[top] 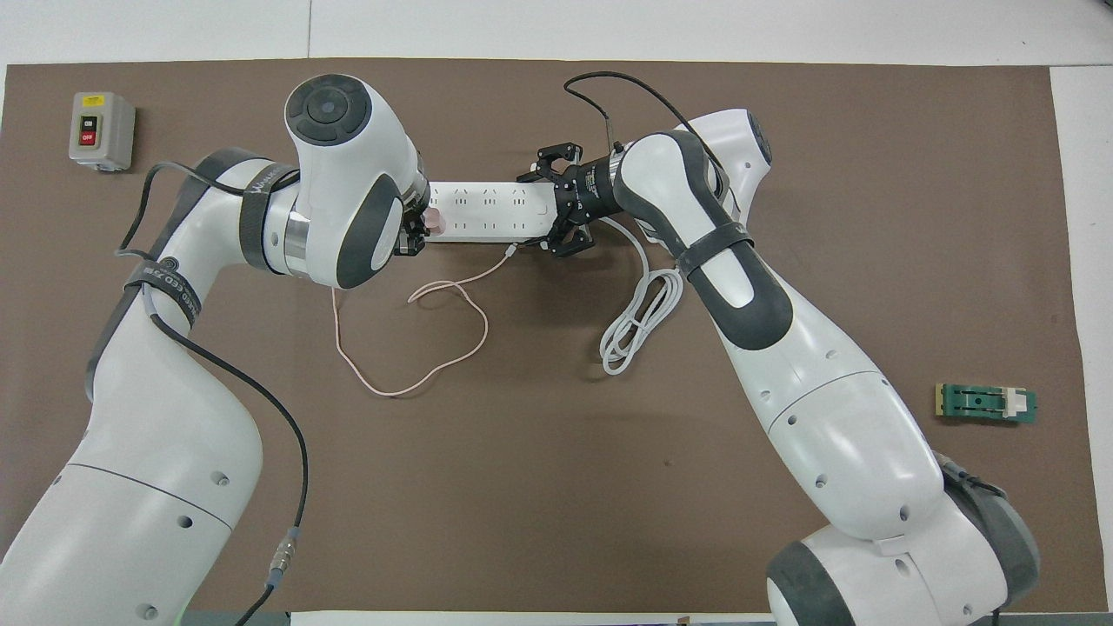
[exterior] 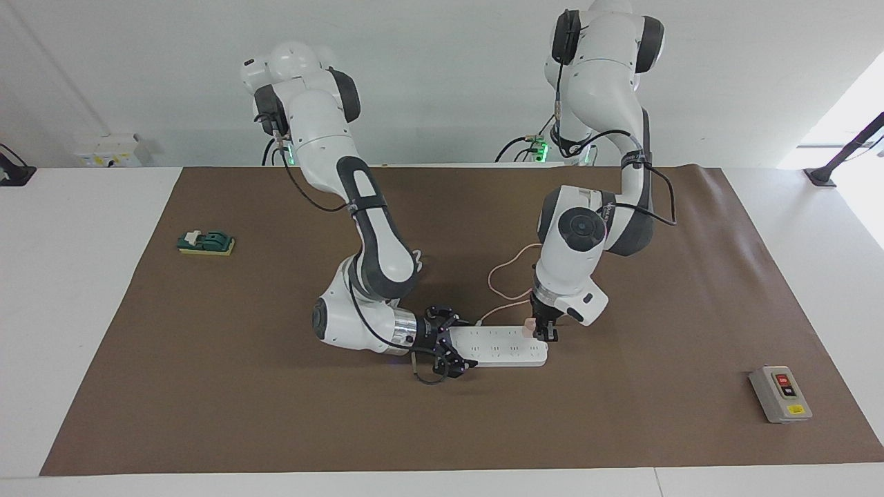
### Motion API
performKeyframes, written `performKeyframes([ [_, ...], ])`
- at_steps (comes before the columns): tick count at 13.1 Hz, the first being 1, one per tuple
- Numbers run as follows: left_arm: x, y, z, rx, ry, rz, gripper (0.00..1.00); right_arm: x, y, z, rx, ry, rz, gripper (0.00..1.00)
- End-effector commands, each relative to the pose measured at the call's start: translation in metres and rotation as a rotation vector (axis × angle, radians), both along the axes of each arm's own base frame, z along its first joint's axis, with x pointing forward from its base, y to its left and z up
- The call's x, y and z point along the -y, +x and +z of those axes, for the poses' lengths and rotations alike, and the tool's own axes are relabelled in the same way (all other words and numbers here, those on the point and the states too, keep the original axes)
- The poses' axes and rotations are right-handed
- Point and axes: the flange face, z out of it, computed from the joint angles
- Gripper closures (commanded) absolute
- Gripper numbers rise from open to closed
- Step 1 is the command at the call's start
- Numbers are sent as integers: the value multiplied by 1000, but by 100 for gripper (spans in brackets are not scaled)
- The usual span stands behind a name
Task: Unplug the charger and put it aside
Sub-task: 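Grip the strip with the right gripper while the left gripper grips the charger, then pull the pink charger out with the left gripper while the right gripper holds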
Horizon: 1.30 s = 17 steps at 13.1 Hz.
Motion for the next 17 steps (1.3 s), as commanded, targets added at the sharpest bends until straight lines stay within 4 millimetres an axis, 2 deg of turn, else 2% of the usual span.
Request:
performKeyframes([
  [1, -3, -2, -5, 14, 15, -14, 87, 0, -5, -10, 28, -14, 24, 48],
  [2, -4, -2, -5, 10, 18, -12, 100, 0, -5, -10, 31, -12, 32, 77],
  [3, -4, -2, -4, 12, 17, -12, 100, 1, -5, -9, 27, -8, 35, 92],
  [6, -6, -1, 9, 23, 11, -19, 100, 2, -5, -10, 28, -10, 32, 91],
  [8, -12, -2, 24, 16, 21, -31, 100, 1, -5, -10, 31, -11, 32, 91],
  [11, -18, -6, 62, 25, 33, -58, 100, 1, -5, -10, 32, -12, 29, 90],
  [14, -32, -6, 76, 17, 35, -54, 100, 0, -5, -10, 33, -13, 28, 87],
  [15, -32, -8, 83, 18, 29, -82, 100, 1, -4, -10, 35, -15, 26, 83],
  [16, -35, -11, 88, 7, 31, -125, 100, 2, -4, -10, 34, -17, 24, 67],
  [17, -45, -14, 95, -20, 37, -202, 100, 1, -4, -9, 29, -16, 22, 29],
])
